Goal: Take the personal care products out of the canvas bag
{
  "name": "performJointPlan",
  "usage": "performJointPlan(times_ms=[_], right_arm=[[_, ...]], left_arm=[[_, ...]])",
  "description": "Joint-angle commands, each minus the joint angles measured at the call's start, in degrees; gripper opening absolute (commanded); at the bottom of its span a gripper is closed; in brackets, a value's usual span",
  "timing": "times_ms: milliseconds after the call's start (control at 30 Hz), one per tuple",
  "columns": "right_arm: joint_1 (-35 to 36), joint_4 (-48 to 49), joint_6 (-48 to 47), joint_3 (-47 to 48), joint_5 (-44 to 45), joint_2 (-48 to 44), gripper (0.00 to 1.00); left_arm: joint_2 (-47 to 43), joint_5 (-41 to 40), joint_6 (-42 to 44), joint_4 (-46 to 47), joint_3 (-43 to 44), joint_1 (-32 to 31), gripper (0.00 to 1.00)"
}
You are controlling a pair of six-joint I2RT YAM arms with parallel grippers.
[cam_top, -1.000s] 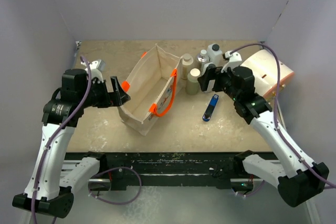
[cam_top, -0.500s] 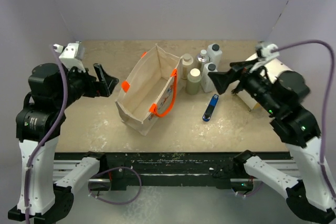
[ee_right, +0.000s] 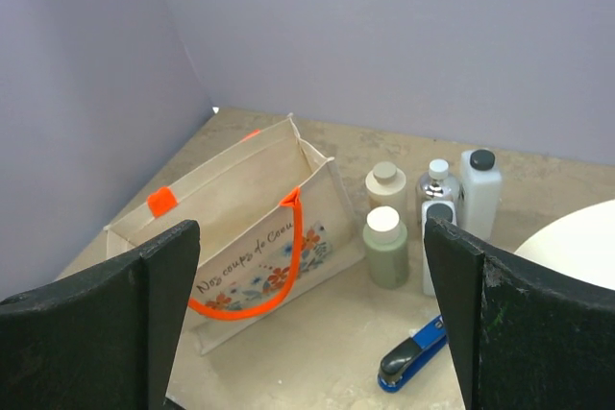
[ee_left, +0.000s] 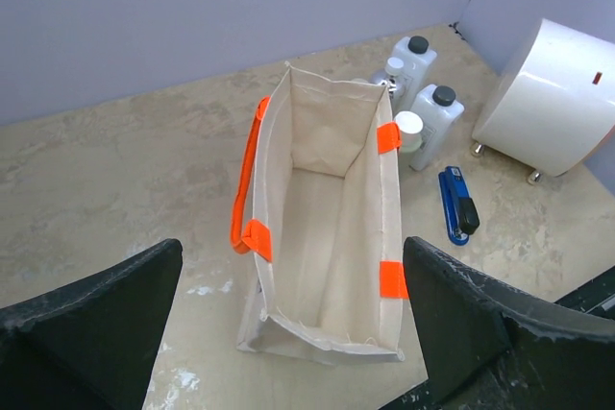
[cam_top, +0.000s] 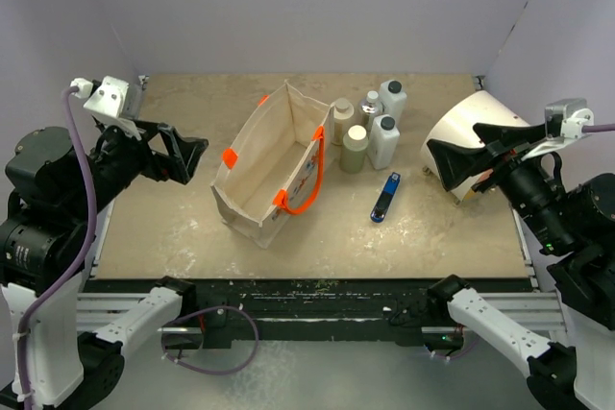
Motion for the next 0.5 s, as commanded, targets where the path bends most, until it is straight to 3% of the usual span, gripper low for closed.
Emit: performJointPlan(times_ms=[0,467], right_arm=[[0.1,-1.1,-0.4,1.9,2.0,-0.4,1.00],[0.1,-1.7,0.3,1.0,6.0,-1.3,1.00]], left_arm=[[1.2,-1.8,2.1,0.8,1.6,-0.3,0.99],[0.9,-2.4,2.2,0.9,0.9,-0.3,0.99]])
